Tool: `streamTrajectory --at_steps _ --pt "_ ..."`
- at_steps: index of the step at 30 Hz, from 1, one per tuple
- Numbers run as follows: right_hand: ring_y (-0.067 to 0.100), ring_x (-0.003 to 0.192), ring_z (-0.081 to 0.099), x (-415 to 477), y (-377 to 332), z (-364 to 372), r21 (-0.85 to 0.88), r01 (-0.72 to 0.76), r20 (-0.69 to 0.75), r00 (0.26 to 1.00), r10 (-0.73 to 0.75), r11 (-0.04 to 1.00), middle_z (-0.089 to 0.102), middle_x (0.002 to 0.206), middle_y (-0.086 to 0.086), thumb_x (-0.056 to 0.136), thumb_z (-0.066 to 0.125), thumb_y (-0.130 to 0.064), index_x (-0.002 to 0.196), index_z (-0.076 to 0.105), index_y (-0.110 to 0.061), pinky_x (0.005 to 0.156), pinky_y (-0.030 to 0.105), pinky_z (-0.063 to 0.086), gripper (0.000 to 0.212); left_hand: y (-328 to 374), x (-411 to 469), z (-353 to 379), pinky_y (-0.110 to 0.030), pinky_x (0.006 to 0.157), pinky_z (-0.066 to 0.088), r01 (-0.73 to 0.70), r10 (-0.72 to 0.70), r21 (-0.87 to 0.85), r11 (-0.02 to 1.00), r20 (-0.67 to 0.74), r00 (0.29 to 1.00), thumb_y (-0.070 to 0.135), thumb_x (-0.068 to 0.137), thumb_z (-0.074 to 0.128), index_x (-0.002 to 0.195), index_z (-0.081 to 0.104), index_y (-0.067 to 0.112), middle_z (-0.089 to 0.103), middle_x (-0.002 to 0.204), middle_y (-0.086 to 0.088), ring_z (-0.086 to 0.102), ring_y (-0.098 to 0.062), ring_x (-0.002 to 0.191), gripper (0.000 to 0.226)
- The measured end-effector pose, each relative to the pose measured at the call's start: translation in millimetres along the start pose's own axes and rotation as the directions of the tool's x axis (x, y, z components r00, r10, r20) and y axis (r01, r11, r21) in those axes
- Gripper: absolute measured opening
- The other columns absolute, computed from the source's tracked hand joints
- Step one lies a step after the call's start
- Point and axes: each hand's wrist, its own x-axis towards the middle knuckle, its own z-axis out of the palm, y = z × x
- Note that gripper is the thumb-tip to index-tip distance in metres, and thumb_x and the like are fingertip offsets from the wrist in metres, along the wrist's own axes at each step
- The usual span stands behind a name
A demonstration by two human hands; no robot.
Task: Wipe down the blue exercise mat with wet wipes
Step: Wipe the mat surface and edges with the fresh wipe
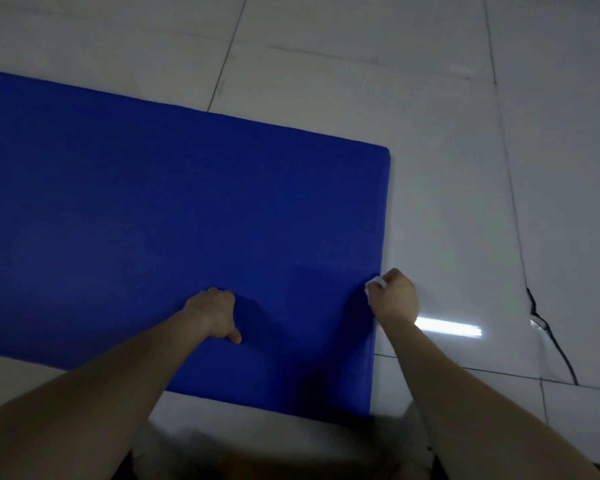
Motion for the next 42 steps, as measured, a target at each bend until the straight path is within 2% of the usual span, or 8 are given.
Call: streamTrajectory --at_steps 5,8,13,17,23,29,34,42 --pt "0.028 0.08 0.064 3.8 -29.9 9.4 0.135 -0.056 -0.019 0.998 0.059 0.989 0.066 0.088 0.008 0.094 0.056 -0.018 0.091 0.058 -0.007 0.064 0.026 0.042 0.011 12.9 12.9 -35.8 -0.028 0.06 0.048 -0.02 -0.013 -0.192 0.981 -0.173 0.985 0.057 0.068 0.085 0.086 0.053 0.02 0.061 0.086 0.006 0.057 -0.012 0.074 0.052" --pt "0.017 0.062 0.05 -10.3 -74.4 39.8 0.13 0.038 0.039 0.998 -0.043 0.991 0.059 0.081 0.007 0.097 0.054 -0.018 0.083 0.054 -0.008 0.048 0.021 0.031 0.017 11.7 27.7 -51.1 -0.035 0.076 0.055 -0.052 0.001 -0.218 0.975 -0.227 0.974 0.058 0.068 0.086 0.101 0.051 0.021 0.05 0.108 0.002 0.056 -0.016 0.092 0.061" --pt "0.014 0.078 0.058 -23.8 -116.5 85.4 0.122 0.277 0.216 0.93 -0.298 0.953 0.059 0.113 0.006 0.102 0.05 -0.019 0.101 0.065 -0.012 0.065 0.025 0.049 0.017 3.8 46.6 -53.3 -0.039 0.092 0.053 -0.054 0.038 -0.187 0.981 -0.089 0.995 0.062 0.064 0.087 0.122 0.044 0.024 0.039 0.128 0.0 0.047 -0.02 0.112 0.082" --pt "0.012 0.067 0.047 -11.3 -108.5 65.0 -0.003 0.34 0.181 0.925 -0.333 0.941 0.05 0.097 0.001 0.098 0.05 -0.009 0.083 0.053 -0.018 0.055 0.025 0.038 0.018 4.8 49.9 -53.9 -0.04 0.098 0.051 -0.065 0.047 -0.186 0.98 -0.103 0.994 0.063 0.063 0.086 0.137 0.041 0.021 0.038 0.135 -0.002 0.046 -0.021 0.119 0.096" --pt "0.025 0.073 0.045 23.3 -42.9 13.6 -0.083 0.135 -0.033 0.99 -0.138 0.987 0.061 0.097 0.014 0.09 0.055 -0.013 0.093 0.058 -0.007 0.066 0.029 0.031 0.008 6.4 48.1 -55.8 -0.039 0.096 0.054 -0.056 0.042 -0.165 0.985 -0.084 0.996 0.063 0.06 0.088 0.141 0.04 0.022 0.038 0.137 -0.002 0.049 -0.02 0.117 0.103" --pt "0.025 0.08 0.056 30.9 -28.0 -2.4 0.026 -0.077 -0.05 0.996 0.078 0.997 0.068 0.104 0.016 0.093 0.057 -0.011 0.1 0.058 -0.007 0.07 0.028 0.041 0.008 7.8 47.2 -56.1 -0.039 0.097 0.054 -0.043 0.027 -0.18 0.983 -0.092 0.995 0.061 0.062 0.089 0.145 0.036 0.021 0.035 0.143 -0.003 0.049 -0.021 0.12 0.106" --pt "0.029 0.094 0.057 16.0 -80.9 36.8 0.016 0.089 -0.007 0.996 -0.089 0.996 0.055 0.12 0.015 0.097 0.052 -0.011 0.119 0.054 -0.002 0.074 0.029 0.038 0.024 7.3 50.0 -54.5 -0.038 0.095 0.054 -0.045 0.029 -0.174 0.984 -0.095 0.995 0.06 0.062 0.089 0.14 0.041 0.02 0.039 0.137 -0.002 0.05 -0.02 0.116 0.1" --pt "0.024 0.085 0.061 -2.0 -134.5 77.6 -0.094 0.368 0.168 0.922 -0.35 0.925 0.052 0.123 0.011 0.101 0.051 -0.018 0.122 0.056 -0.009 0.07 0.035 0.055 0.023 8.2 51.7 -55.3 -0.039 0.097 0.053 -0.048 0.036 -0.142 0.989 -0.09 0.995 0.064 0.061 0.087 0.14 0.04 0.02 0.04 0.136 -0.003 0.049 -0.021 0.117 0.102"
